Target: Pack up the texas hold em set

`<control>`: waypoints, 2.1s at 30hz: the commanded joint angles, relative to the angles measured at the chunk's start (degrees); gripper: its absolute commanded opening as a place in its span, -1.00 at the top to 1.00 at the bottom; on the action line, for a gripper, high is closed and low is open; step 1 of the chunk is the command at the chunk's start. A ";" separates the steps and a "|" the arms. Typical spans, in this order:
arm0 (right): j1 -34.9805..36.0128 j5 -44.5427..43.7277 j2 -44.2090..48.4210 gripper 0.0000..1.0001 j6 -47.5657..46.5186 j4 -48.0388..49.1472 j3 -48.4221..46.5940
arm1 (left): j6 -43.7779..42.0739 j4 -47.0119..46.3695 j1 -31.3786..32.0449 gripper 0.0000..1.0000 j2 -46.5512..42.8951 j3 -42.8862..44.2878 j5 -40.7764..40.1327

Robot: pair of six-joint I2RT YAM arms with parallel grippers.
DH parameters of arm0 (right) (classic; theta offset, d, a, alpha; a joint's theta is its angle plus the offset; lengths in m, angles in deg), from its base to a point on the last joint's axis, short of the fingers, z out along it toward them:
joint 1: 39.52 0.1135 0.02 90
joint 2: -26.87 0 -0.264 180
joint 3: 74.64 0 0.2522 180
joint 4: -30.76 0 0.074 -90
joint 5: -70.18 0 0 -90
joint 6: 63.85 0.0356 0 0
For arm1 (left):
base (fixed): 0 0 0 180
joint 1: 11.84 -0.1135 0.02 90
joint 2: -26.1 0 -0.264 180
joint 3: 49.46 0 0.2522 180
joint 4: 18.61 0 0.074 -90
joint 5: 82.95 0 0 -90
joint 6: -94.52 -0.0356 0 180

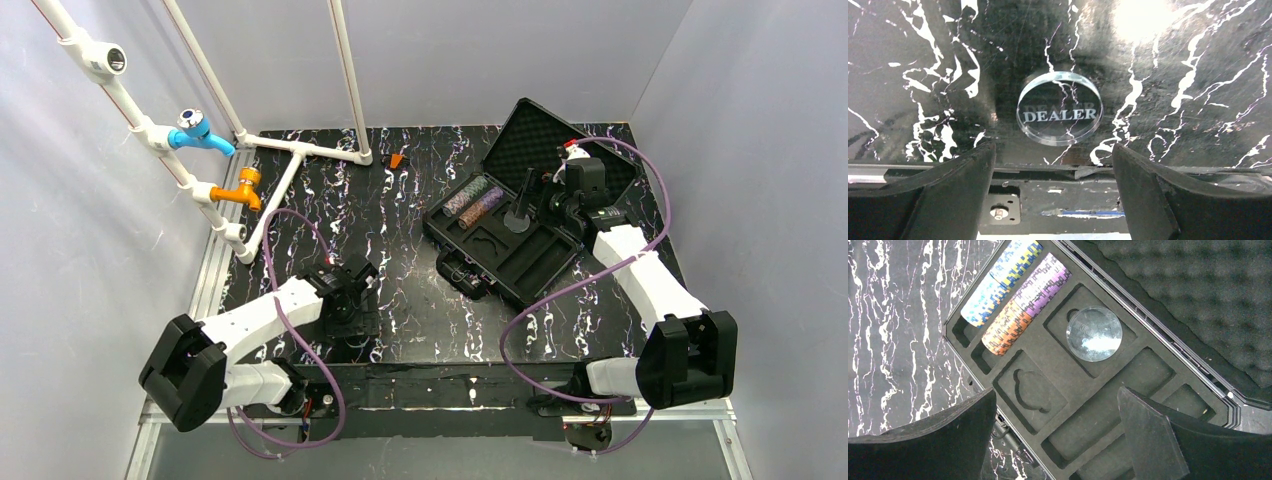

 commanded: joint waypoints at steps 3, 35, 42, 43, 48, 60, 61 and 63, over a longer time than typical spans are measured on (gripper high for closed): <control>0.36 1.13 0.18 -0.96 -0.86 0.07 -1.59 | -1.28 -4.89 0.18 -0.61 2.33 -0.67 -1.49; 0.30 1.72 -0.37 -0.96 -0.22 0.35 -1.51 | -0.36 -6.19 1.35 -0.50 10.33 -1.29 -5.77; 0.32 1.72 -0.21 -0.96 -0.22 0.18 -1.57 | -0.13 -6.44 1.61 -0.13 10.46 -1.51 -6.65; 0.32 1.80 -0.21 -0.96 -0.22 0.16 -1.58 | -0.09 -6.57 1.63 -0.07 10.40 -1.58 -6.59; 0.32 2.35 -0.16 -0.96 0.01 0.01 -2.01 | -0.26 -6.78 1.65 0.17 9.81 -1.80 -6.52; 0.32 8.66 0.01 -0.96 0.04 -0.89 -3.28 | -8.24 -9.27 2.55 0.29 3.34 0.11 -4.43; 0.32 9.99 -0.17 -0.96 0.04 -0.88 -3.53 | -8.70 -9.27 2.65 0.30 2.64 0.33 -4.58; 0.34 12.64 -0.71 -0.96 0.16 -0.87 -4.19 | -9.17 -10.13 2.64 0.30 0.95 0.60 -3.33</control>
